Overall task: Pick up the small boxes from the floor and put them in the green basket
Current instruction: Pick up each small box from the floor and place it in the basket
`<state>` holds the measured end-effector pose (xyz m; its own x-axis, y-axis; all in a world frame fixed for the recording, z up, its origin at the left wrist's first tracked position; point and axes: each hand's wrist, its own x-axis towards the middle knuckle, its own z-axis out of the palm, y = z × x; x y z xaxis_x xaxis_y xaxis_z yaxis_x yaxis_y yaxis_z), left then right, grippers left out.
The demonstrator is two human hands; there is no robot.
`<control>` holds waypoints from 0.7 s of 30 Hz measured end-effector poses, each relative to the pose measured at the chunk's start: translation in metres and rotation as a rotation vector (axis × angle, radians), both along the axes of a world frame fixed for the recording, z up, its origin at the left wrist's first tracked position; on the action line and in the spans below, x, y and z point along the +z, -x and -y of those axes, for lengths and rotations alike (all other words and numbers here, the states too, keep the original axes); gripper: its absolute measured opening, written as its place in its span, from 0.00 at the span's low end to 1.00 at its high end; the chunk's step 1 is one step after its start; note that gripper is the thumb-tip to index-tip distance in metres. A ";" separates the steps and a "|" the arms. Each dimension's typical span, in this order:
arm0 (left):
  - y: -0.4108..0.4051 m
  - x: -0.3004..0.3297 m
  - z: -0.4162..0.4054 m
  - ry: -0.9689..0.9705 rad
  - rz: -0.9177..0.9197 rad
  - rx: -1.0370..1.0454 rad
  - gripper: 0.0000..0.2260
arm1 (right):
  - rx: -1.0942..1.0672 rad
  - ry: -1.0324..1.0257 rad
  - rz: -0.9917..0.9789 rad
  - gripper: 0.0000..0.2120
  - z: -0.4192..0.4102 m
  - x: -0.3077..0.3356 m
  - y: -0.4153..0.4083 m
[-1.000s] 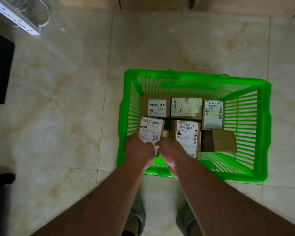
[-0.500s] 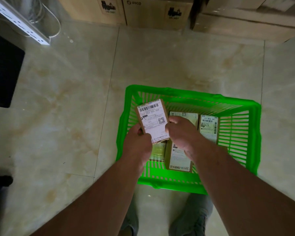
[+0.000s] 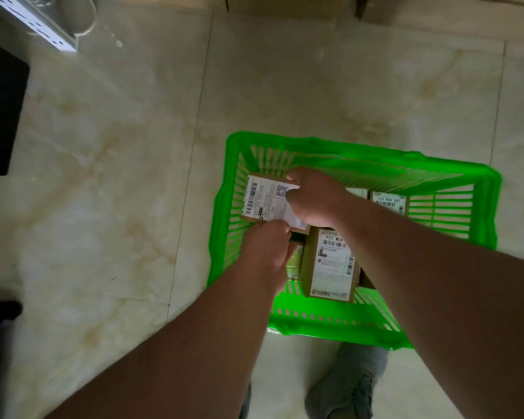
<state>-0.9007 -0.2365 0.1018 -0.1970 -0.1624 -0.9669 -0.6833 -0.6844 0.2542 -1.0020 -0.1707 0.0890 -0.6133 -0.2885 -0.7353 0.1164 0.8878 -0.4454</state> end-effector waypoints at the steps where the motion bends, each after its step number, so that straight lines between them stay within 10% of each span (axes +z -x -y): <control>1: 0.001 -0.002 0.001 -0.012 0.010 0.036 0.12 | -0.001 0.014 0.001 0.26 0.002 -0.003 0.001; 7: 0.004 -0.004 -0.004 0.015 0.004 0.061 0.10 | -0.322 0.211 -0.008 0.23 -0.008 -0.015 -0.008; 15: -0.026 0.004 -0.029 0.184 -0.008 -0.638 0.27 | -0.955 0.098 -0.132 0.14 -0.105 0.012 -0.075; 21: -0.035 -0.009 -0.055 0.217 0.010 -0.886 0.29 | -0.756 -0.089 0.199 0.15 -0.129 -0.010 -0.120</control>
<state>-0.8658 -0.1819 0.0926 -0.3279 -0.1339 -0.9352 -0.9390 0.1544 0.3072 -0.8817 -0.0417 0.0787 -0.4740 0.2197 -0.8527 0.7730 0.5675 -0.2835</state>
